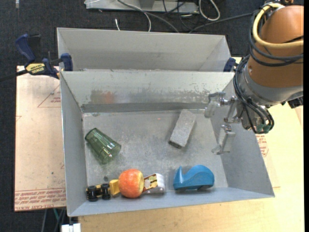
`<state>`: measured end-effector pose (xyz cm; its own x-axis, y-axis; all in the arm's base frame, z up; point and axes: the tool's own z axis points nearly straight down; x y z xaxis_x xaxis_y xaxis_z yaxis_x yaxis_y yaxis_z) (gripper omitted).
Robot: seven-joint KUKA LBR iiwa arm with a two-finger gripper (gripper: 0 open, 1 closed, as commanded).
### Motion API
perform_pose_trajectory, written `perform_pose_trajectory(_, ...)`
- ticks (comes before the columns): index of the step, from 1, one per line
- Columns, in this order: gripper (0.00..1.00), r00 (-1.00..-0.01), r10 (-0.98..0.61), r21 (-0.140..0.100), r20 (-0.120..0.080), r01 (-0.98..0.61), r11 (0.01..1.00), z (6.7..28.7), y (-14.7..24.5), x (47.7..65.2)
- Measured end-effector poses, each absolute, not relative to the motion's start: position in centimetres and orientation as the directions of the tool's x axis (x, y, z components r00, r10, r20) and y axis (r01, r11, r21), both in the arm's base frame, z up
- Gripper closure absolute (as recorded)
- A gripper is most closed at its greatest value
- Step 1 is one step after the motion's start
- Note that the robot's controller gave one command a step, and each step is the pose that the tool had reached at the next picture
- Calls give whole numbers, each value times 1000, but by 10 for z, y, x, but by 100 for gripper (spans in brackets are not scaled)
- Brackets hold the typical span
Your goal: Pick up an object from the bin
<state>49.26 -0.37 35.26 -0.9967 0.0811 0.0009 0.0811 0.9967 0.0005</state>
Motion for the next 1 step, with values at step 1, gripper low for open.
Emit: perform_pose_trajectory(1, 0, -999, 46, 1, 3, 46, 999, 345, -5, 515)
